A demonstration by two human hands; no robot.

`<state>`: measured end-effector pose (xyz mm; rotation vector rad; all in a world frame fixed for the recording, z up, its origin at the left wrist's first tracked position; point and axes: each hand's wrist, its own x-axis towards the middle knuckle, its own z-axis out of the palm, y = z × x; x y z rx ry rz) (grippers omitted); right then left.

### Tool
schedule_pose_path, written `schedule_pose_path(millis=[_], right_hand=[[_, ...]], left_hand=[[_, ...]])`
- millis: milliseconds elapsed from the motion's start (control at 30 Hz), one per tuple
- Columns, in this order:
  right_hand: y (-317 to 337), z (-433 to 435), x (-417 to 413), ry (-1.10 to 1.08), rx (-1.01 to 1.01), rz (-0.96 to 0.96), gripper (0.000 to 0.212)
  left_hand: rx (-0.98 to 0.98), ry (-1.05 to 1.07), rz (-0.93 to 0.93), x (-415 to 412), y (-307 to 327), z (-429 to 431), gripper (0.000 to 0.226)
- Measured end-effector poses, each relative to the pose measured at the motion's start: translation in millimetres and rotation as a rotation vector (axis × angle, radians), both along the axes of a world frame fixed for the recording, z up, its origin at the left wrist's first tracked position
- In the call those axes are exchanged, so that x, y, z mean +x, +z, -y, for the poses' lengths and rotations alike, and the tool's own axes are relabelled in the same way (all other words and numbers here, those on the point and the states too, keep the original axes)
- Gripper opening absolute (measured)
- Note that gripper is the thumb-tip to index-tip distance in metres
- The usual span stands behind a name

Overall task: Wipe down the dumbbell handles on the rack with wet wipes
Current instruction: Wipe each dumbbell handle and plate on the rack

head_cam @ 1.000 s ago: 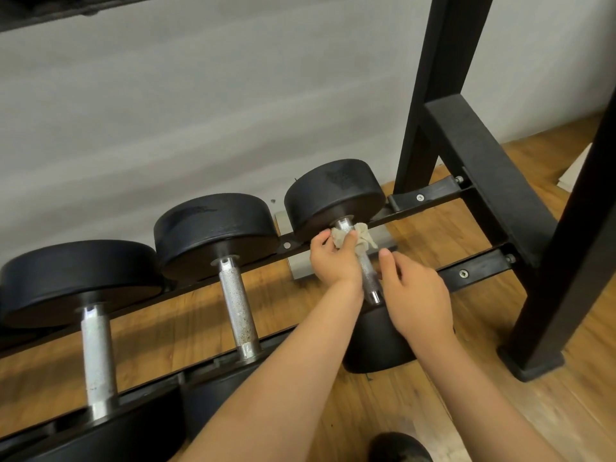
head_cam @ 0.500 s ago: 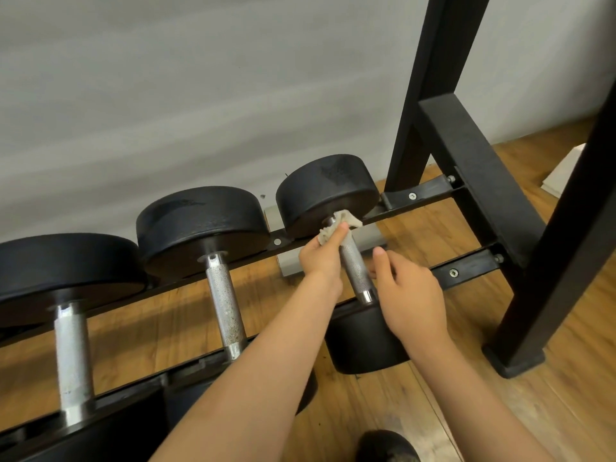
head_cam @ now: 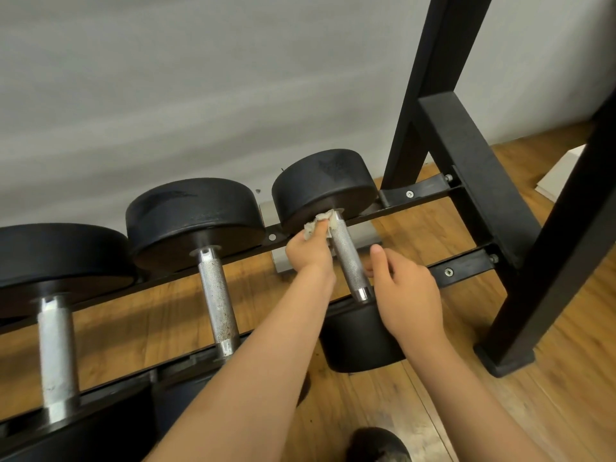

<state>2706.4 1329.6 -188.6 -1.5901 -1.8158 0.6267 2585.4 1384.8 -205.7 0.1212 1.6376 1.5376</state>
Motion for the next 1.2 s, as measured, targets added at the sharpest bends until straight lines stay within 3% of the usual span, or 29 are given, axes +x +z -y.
schedule_pose_path(millis=[133, 233, 400, 567, 733, 900, 1033, 1200], right_hand=[[0.9, 0.0, 0.3, -0.005, -0.002, -0.002, 0.051], [1.9, 0.9, -0.5, -0.007, -0.012, 0.007, 0.051], [-0.2, 1.4, 0.2, -0.014, -0.008, 0.017, 0.045], [-10.1, 19.1, 7.3, -0.079, 0.068, 0.084, 0.038], [-9.7, 17.3, 5.0, -0.104, 0.056, 0.079, 0.041], [-10.4, 18.2, 4.8, -0.114, 0.047, 0.069, 0.040], [-13.9, 16.8, 5.9, -0.135, 0.024, 0.038, 0.044], [-12.6, 17.1, 5.2, -0.151, 0.012, 0.036, 0.046]], left_hand=[[0.024, -0.204, 0.072, -9.3, 7.9, 0.3, 0.015], [-0.022, -0.177, 0.040, -6.8, 8.8, -1.7, 0.017], [-0.032, -0.035, -0.219, -6.3, -0.4, 1.6, 0.010], [-0.008, -0.244, -0.226, -3.9, 0.3, 5.6, 0.022], [-0.039, -0.243, -0.408, -13.4, 4.5, 11.1, 0.019], [-0.084, -0.551, -0.483, -19.3, 7.0, 20.1, 0.026], [-0.091, -0.648, -0.625, -28.3, 13.7, 28.2, 0.025], [-0.229, -0.912, -0.548, -15.0, 6.7, 42.7, 0.047]])
